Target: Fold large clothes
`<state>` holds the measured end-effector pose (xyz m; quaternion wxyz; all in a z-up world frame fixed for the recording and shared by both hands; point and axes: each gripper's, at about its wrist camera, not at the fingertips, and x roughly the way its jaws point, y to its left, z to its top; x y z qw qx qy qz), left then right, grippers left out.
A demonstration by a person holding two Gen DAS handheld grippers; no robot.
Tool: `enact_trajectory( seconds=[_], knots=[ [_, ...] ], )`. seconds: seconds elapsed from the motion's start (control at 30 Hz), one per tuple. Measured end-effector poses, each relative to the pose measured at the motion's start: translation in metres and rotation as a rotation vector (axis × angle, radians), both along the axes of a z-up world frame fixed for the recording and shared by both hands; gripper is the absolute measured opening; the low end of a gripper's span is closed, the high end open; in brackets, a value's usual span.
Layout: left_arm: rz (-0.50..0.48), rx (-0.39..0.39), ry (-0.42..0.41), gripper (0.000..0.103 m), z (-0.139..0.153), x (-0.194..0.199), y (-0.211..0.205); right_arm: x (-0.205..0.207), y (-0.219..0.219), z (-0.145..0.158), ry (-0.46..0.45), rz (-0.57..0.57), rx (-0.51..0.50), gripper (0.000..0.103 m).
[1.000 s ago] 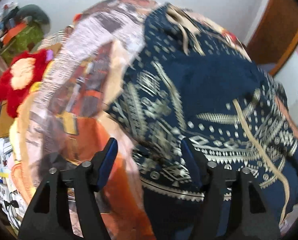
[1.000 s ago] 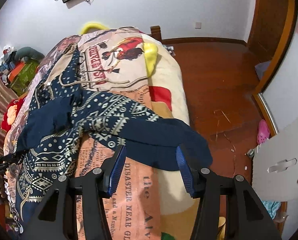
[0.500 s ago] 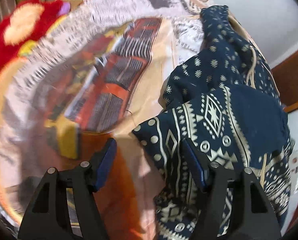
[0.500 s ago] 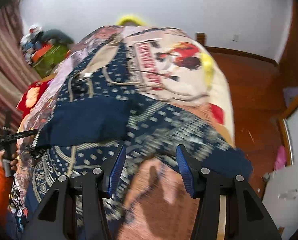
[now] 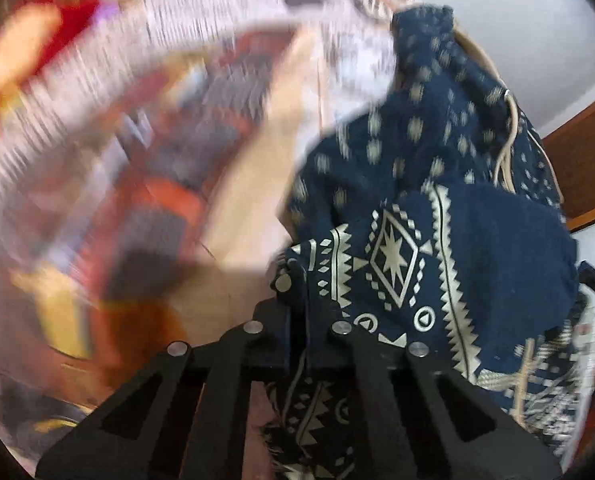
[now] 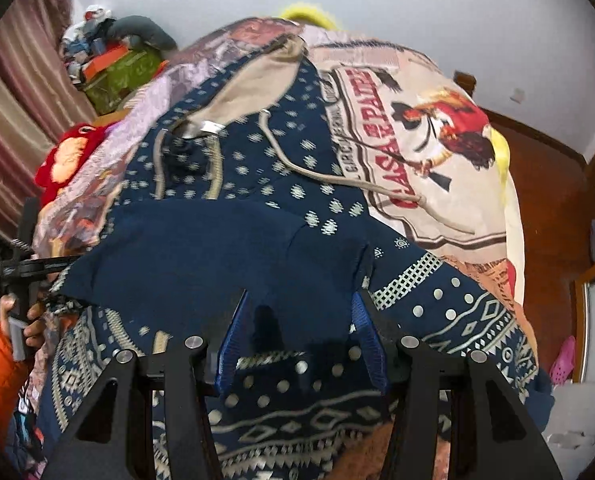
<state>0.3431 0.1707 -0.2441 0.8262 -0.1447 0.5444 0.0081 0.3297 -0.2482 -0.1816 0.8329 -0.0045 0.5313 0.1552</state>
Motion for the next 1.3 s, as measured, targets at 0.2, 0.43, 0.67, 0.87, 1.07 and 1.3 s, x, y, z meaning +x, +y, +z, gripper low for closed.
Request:
enact_trajectory(
  seconds=[0.2,0.43,0.67,0.87,1.07,1.3],
  knots=[
    [-0.005,0.240,-0.143,0.004,0.058,0.013,0.009,0.009,-0.001,-0.016,0.018,-0.008,-0.007,0.050],
    [-0.042,0.359,-0.038,0.006,0.021,0.037,0.002,-0.005,-0.013,-0.009,0.013,-0.026,0.002,0.050],
    [-0.092,0.392,0.029,0.018,-0.001,0.028,-0.001,-0.038,-0.070,0.019,-0.025,-0.100,-0.020,0.050],
    [-0.114,0.409,-0.042,0.037,0.051,0.010,-0.014,-0.069,-0.136,0.038,-0.039,-0.224,-0.012,0.051],
    [-0.198,0.359,-0.152,0.054,0.089,-0.016,-0.070,-0.098,-0.192,0.031,0.004,-0.342,0.030,0.054],
    [-0.322,0.324,-0.132,0.054,0.073,-0.026,-0.139,-0.117,-0.230,-0.008,0.081,-0.421,0.019,0.055]
  ],
)
